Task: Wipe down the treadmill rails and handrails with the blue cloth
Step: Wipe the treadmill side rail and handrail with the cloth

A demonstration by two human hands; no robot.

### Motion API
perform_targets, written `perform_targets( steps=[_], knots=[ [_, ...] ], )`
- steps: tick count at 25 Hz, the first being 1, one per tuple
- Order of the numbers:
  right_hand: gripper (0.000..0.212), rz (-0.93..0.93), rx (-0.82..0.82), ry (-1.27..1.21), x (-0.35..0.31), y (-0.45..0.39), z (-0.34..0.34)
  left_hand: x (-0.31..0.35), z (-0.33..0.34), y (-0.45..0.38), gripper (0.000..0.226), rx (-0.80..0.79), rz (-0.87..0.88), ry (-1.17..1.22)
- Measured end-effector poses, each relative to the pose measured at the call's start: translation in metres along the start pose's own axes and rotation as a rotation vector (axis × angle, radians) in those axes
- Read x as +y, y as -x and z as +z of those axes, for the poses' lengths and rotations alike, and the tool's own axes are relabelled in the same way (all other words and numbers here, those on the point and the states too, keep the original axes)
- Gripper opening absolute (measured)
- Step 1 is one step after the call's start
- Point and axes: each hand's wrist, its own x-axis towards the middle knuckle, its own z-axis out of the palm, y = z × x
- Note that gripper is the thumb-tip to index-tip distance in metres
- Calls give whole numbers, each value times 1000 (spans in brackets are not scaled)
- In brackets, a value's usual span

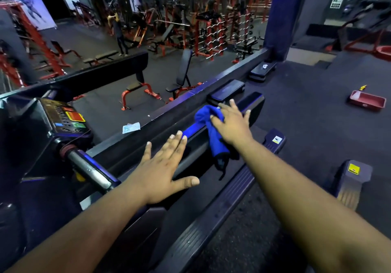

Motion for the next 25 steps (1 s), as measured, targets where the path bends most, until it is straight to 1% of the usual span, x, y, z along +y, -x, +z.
perform_targets(
  steps=[1,2,3,4,6,7,8,9,11,12,13,14,15,17,19,20,22,24,25],
  knots=[
    [46,80,18,24,2,-11,-4,2,-1,-1,112,-5,-7,-1],
    [46,105,44,29,-3,-7,-2,4,-3,-3,112,-6,-10,1],
    [46,73,69,2,-10,7,4,7,-4,-7,113,-1,-11,7],
    [44,-1,81,-60,-18,28,11,11,-6,-13,113,9,-13,18],
    [43,-146,57,-157,-22,68,18,19,-10,-30,112,25,-9,41],
    [43,-180,60,-130,-13,67,17,24,-14,-40,111,23,3,35],
    [42,-166,74,-85,3,49,13,29,-17,-50,110,20,17,16],
    [41,-110,89,-50,18,20,5,33,-21,-61,109,17,29,-3],
    [41,88,91,-14,41,-35,-12,38,-25,-77,108,0,38,-18],
    [41,184,89,-19,45,-48,-18,41,-24,-84,108,-15,42,-21],
    [40,223,105,-46,42,-46,-16,43,-21,-88,109,-23,44,-22],
    [41,205,115,-90,35,-33,-9,44,-17,-91,110,-22,44,-24],
    [43,134,131,-146,27,-13,1,44,-13,-94,111,-9,42,-22],
    [49,-11,110,-196,20,27,15,43,-8,-98,115,16,37,-13],
    [49,-90,114,-80,43,17,10,41,-7,-98,115,16,42,-24],
    [47,-60,130,-30,59,-8,1,41,-8,-99,115,14,42,-31],
    [44,109,135,-44,85,-60,-19,41,-9,-98,112,3,36,-34],
    [44,287,178,-206,98,-84,-26,42,-9,-97,110,0,37,-38],
    [46,331,242,-334,92,-79,-19,42,-9,-97,110,3,37,-38]
  ],
)
